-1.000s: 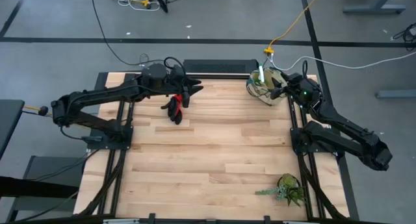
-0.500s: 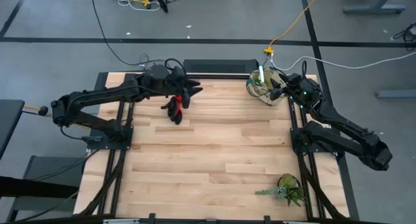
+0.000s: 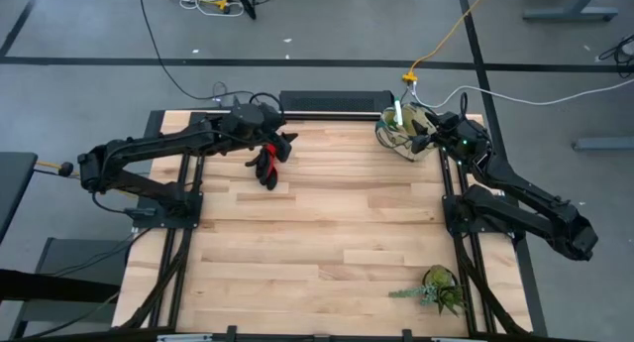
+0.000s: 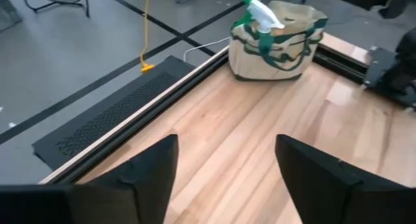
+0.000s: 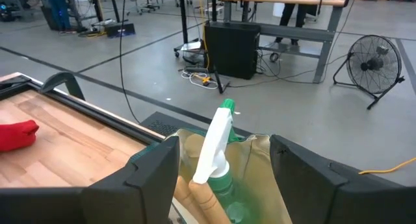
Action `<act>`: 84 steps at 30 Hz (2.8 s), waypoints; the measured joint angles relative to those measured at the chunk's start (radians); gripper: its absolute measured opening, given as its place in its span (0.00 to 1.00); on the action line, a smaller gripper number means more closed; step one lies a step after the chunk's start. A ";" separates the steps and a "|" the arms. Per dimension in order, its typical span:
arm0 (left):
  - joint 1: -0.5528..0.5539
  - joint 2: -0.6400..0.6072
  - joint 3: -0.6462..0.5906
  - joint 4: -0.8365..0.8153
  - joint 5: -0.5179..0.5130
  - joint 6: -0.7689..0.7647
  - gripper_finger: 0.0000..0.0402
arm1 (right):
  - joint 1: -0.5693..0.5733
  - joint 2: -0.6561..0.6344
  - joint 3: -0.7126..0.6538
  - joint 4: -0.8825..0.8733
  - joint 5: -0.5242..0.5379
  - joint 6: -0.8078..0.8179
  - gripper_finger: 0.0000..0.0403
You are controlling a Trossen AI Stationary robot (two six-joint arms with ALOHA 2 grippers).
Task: Pick & Place Garden tools in Gardening bag
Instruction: Put the red gloves into the gardening bag
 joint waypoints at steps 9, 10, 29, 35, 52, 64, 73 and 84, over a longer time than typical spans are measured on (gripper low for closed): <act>0.000 0.000 0.000 -0.014 -0.004 0.000 0.76 | 0.000 0.000 0.000 -0.001 0.000 0.003 0.60; 0.000 0.000 0.000 -0.015 -0.005 0.000 0.76 | 0.000 0.000 0.000 -0.001 0.000 0.003 0.60; 0.070 0.000 0.000 -0.291 -0.060 -0.123 0.76 | 0.000 0.000 0.000 -0.002 -0.012 0.026 0.60; 0.079 0.027 0.000 -0.334 -0.061 -0.180 0.76 | 0.000 0.000 0.000 -0.013 -0.026 0.026 0.60; 0.077 0.150 0.000 -0.470 -0.052 -0.289 0.76 | 0.000 0.000 0.000 -0.026 -0.026 0.023 0.60; 0.071 0.221 0.000 -0.557 -0.031 -0.368 0.76 | 0.000 0.000 0.000 -0.026 -0.026 0.021 0.60; 0.071 0.329 0.000 -0.557 -0.005 -0.393 0.76 | 0.000 0.000 0.000 -0.032 -0.026 0.021 0.60; 0.071 0.419 0.000 -0.531 0.009 -0.419 0.76 | 0.000 0.000 0.000 -0.032 -0.026 0.021 0.60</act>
